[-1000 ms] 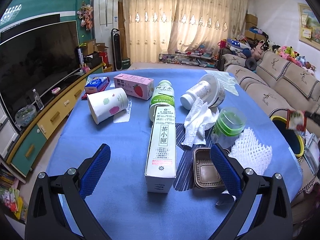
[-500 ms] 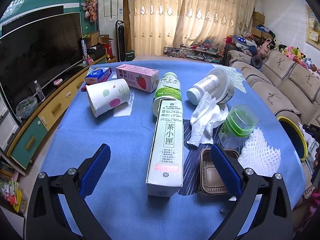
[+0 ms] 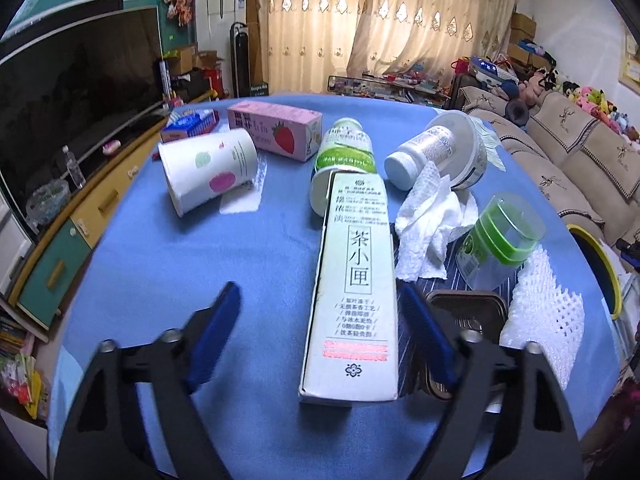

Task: Collect trash
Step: 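Carry the white tea carton to the bin with the left gripper and release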

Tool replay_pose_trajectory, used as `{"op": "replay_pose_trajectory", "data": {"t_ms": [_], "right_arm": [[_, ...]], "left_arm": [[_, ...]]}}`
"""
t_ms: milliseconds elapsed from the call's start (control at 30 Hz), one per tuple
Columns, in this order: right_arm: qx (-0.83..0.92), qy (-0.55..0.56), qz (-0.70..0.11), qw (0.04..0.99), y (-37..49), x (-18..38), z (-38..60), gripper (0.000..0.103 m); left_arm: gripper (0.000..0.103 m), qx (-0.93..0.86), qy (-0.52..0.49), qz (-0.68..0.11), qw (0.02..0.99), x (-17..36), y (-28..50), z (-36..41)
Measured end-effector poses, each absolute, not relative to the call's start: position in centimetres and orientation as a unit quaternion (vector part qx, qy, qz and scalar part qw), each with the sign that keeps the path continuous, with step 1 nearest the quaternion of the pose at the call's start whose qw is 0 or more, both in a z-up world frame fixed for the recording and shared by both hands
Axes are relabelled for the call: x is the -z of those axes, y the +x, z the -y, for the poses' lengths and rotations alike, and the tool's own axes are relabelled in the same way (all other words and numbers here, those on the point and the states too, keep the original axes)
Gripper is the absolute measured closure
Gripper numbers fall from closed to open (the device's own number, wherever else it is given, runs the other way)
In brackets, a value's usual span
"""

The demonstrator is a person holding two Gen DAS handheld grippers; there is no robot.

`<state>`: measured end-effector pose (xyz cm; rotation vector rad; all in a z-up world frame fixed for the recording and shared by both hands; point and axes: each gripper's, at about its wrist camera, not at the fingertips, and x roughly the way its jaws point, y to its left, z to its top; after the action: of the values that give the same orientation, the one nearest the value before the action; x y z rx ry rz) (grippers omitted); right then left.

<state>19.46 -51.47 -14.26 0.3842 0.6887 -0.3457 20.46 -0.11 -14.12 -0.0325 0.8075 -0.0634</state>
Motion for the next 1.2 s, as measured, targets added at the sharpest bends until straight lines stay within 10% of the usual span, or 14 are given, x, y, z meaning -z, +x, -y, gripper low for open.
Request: {"op": "replay_pose_trajectory", "data": {"t_ms": [167, 633, 1200], "right_arm": [[0.161, 0.187, -0.335, 0.909, 19.6, 14.5, 51.3, 0.071], [0.166, 0.185, -0.301, 0.920, 16.9, 12.5, 53.0, 0.071], [0.221, 0.205, -0.278, 0.912, 9.8, 12.2, 58.9, 0.071]], "left_arm": [[0.073, 0.053, -0.046, -0.394, 0.916, 14.4, 20.7, -0.4], [0.073, 0.114, -0.010, -0.345, 0.931, 7.1, 18.3, 4.6], [0.073, 0.359, 0.063, -0.344, 0.865, 4.5, 21.3, 31.1]]}}
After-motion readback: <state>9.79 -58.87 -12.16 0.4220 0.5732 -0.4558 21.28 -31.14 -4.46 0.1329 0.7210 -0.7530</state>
